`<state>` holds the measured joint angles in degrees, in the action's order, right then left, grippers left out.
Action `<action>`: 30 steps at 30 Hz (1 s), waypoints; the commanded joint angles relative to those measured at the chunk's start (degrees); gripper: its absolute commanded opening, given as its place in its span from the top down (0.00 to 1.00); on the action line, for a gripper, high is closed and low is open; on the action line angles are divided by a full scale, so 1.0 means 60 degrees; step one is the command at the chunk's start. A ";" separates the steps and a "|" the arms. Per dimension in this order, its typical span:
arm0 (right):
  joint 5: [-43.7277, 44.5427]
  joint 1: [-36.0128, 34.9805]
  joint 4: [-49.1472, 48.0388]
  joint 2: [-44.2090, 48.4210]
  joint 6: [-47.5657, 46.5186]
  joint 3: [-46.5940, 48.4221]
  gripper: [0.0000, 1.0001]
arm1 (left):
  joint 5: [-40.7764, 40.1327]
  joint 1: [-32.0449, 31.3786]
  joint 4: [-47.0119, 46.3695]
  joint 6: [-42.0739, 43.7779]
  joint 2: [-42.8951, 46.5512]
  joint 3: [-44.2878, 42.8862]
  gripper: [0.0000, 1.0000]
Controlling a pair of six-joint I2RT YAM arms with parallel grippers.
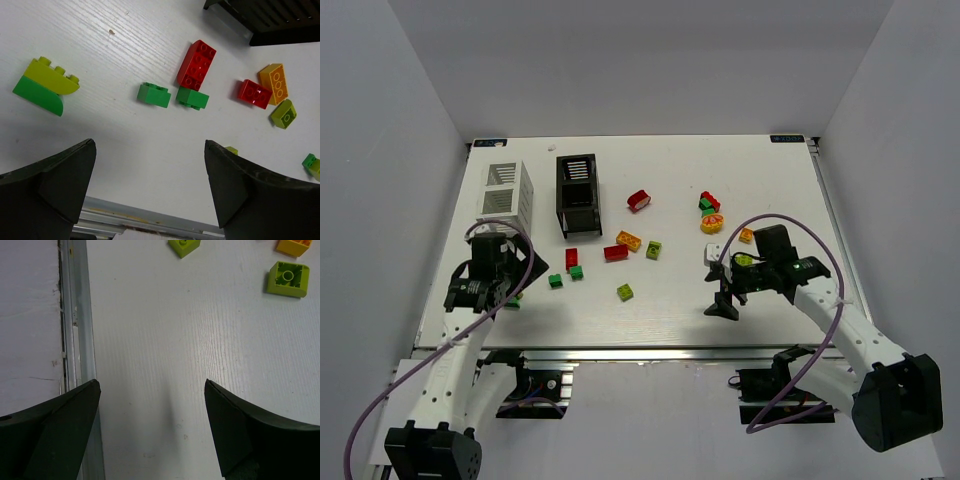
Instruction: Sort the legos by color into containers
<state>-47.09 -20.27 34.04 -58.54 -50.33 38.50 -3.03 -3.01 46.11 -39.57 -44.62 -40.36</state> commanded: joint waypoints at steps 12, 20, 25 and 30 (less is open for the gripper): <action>-0.0238 -0.0122 -0.0766 -0.0218 0.0213 -0.0088 0.11 | -0.0300 0.0017 0.1440 0.1482 -0.2229 -0.1681 0.02; -0.0296 -0.0122 -0.0986 -0.0087 0.0609 -0.0440 0.10 | -0.0783 0.0003 0.1515 0.2200 -0.2977 -0.1740 0.02; -0.0340 -0.0137 -0.1074 -0.0116 0.0624 -0.0514 0.11 | -0.1223 0.0003 0.1471 0.2493 -0.3607 -0.1828 0.02; -0.0281 -0.0122 -0.1162 -0.0277 0.0565 -0.0455 0.11 | -0.1853 -0.0026 0.1807 0.2948 -0.4544 -0.2413 0.03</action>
<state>-47.72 -20.75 28.67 -59.75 -46.92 35.73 -10.44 -3.03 56.07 -24.56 -70.52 -51.24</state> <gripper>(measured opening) 0.895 0.974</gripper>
